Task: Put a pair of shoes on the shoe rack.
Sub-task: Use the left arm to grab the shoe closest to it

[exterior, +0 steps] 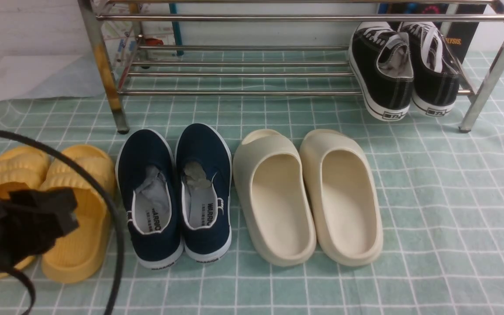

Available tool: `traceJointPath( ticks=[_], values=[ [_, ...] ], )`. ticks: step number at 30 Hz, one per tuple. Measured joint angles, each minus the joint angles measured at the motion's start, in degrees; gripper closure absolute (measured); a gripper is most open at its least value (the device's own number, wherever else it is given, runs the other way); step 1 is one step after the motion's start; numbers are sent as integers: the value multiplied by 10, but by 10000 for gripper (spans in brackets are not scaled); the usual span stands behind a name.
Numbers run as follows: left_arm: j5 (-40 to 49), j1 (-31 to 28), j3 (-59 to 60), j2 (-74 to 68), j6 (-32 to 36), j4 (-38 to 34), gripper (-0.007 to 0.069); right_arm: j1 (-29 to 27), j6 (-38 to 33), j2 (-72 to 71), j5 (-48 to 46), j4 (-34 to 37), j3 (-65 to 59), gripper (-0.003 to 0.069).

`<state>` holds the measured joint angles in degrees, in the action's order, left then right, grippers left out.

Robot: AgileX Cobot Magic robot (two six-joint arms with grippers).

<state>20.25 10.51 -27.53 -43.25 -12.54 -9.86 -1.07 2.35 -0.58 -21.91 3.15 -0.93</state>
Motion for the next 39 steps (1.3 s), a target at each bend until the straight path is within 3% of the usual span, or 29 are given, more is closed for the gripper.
traceJointPath(
  ticks=[5,11,16,23,25,32,36,39],
  values=[
    [70,0,-26,-91,14,-73,410,0,-1,0,0,0,0,419],
    [159,0,-111,-162,57,-103,635,0,-1,0,0,0,0,419],
    [215,0,-225,-274,40,-98,638,0,-1,0,0,0,0,419],
    [222,1,-303,-434,-65,-1,637,0,-1,0,0,0,0,419],
    [224,1,-314,-458,-78,19,616,0,-1,0,0,0,0,419],
    [201,1,-324,-499,-89,42,278,0,-1,0,-1,0,0,419],
    [188,1,-325,-524,-89,46,265,0,-1,0,-1,0,0,419],
    [179,1,-325,-545,-89,51,366,0,-1,0,-1,0,0,419]
  ],
)
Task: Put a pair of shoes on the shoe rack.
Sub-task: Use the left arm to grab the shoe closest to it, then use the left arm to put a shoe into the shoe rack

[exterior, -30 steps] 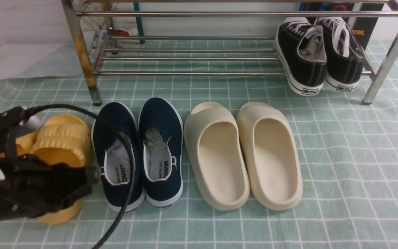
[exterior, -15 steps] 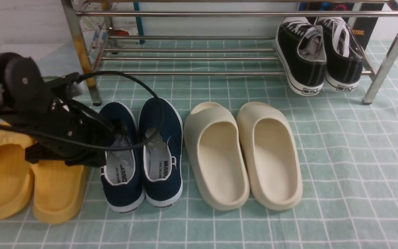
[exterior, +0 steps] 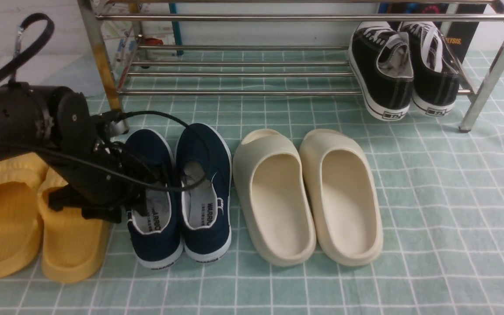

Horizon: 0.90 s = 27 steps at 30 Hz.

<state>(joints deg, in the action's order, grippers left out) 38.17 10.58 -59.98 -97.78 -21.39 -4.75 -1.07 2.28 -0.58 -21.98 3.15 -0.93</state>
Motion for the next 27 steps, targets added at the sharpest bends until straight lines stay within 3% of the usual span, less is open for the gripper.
traceJointPath(
  ticks=[4,13,17,27],
  values=[
    [-6,0,0,-4,0,13,607,0,0,0,0,0,0,419],
    [112,0,-81,74,28,37,609,0,0,0,0,0,0,419],
    [120,0,-146,76,58,21,609,0,0,0,0,0,0,419],
    [133,0,-355,-102,80,19,609,0,0,0,0,0,0,419]
  ],
)
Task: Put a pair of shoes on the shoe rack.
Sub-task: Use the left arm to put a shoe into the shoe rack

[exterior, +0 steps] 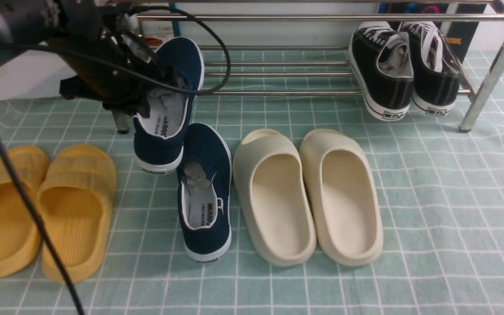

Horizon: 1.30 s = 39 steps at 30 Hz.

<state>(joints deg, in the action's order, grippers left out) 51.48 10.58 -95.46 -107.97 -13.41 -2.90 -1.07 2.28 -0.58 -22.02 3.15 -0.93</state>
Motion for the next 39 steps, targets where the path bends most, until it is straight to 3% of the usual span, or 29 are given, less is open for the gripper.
traceJointPath(
  ticks=[12,25,35,39],
  values=[
    [24,0,-262,-190,-6,43,609,0,0,0,0,0,0,419],
    [-15,-1,-321,-236,-78,85,601,0,0,0,0,0,0,419],
    [-29,-1,-324,-236,-143,78,551,0,0,0,0,0,0,419],
    [-49,-1,-325,-236,-137,80,415,0,0,0,0,0,0,419]
  ],
)
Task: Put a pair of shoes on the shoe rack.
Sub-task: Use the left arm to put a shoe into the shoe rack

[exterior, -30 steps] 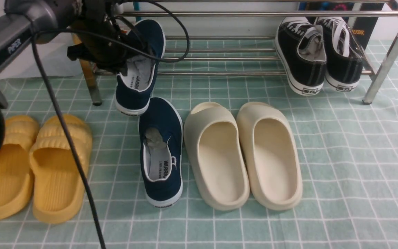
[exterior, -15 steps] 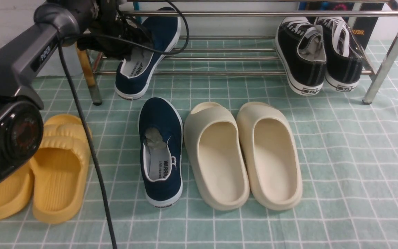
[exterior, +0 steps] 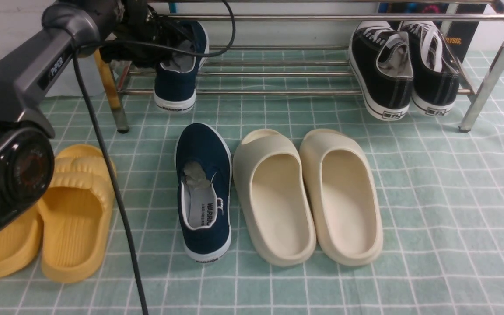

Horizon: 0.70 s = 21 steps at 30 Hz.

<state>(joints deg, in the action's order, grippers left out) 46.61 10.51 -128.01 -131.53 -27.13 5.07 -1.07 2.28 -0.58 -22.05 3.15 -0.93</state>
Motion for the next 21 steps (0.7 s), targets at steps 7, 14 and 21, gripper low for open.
traceJointPath(
  ticks=[7,14,21],
  values=[
    [4,1,-1,5,13,-1,160,0,0,0,0,0,0,419],
    [122,3,-2,39,51,-5,168,0,0,0,0,0,0,419],
    [228,2,-2,76,108,-42,295,0,0,0,0,0,0,419]
  ],
)
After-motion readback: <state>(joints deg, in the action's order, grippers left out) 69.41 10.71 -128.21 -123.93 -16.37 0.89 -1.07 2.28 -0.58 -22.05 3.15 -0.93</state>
